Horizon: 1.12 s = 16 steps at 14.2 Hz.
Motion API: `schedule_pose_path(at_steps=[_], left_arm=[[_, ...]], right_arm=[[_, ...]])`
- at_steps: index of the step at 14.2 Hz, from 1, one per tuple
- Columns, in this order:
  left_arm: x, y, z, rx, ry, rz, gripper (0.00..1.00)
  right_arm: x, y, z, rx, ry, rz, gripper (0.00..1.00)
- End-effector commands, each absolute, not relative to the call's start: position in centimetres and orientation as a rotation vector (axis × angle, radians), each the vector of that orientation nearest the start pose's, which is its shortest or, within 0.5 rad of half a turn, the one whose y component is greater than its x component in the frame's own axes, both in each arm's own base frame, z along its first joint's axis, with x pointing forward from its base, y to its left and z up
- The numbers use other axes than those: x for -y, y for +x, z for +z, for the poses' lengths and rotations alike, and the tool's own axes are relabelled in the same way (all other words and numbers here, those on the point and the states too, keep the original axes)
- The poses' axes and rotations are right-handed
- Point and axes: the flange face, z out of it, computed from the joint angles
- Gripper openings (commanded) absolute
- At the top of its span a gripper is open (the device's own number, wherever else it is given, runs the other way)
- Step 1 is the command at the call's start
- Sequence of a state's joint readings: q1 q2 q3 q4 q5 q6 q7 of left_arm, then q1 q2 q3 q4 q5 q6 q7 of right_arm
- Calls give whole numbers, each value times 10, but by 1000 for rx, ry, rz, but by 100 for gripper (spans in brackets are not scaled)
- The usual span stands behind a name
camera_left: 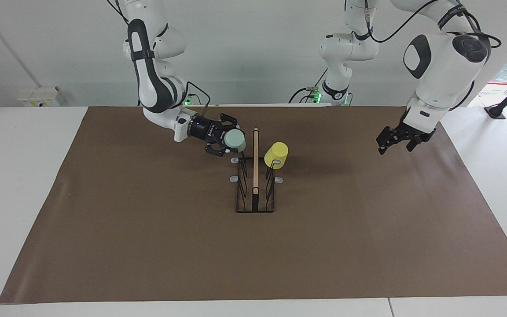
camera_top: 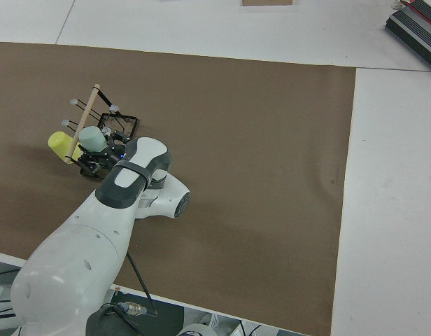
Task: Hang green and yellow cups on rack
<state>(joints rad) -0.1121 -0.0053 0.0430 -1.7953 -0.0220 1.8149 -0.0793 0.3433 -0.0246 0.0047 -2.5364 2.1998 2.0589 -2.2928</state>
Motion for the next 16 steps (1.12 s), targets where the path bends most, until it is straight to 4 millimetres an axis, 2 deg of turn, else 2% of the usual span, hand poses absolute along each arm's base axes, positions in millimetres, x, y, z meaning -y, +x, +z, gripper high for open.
schedule_pose_path(at_steps=[1, 3, 6, 7, 8, 9, 11, 14, 16], left_arm=[[26, 556, 572, -51, -3178, 18, 100], [17, 553, 594, -84, -3179, 31, 100], [-2, 550, 615, -76, -3202, 43, 100], [-2, 550, 618, -76, -3202, 38, 100], [-1, 550, 620, -77, -3201, 43, 100], [-1, 551, 625, -81, -3201, 50, 100], [2, 549, 629, -92, -3203, 97, 100], [5, 543, 629, -138, -3201, 109, 100], [5, 542, 627, -140, -3201, 106, 100]], right_arm=[[-208, 416, 284, 702, -1638, -1238, 0], [-209, 413, 275, 706, -1636, -1244, 0], [-207, 410, 269, 702, -1647, -1234, 0], [-207, 409, 268, 702, -1654, -1230, 7], [-206, 407, 265, 699, -1659, -1223, 81], [-204, 405, 264, 691, -1661, -1218, 100], [-197, 406, 265, 670, -1649, -1229, 100], [-163, 412, 262, 646, -1670, -1246, 100], [-123, 423, 264, 674, -1660, -1216, 100]])
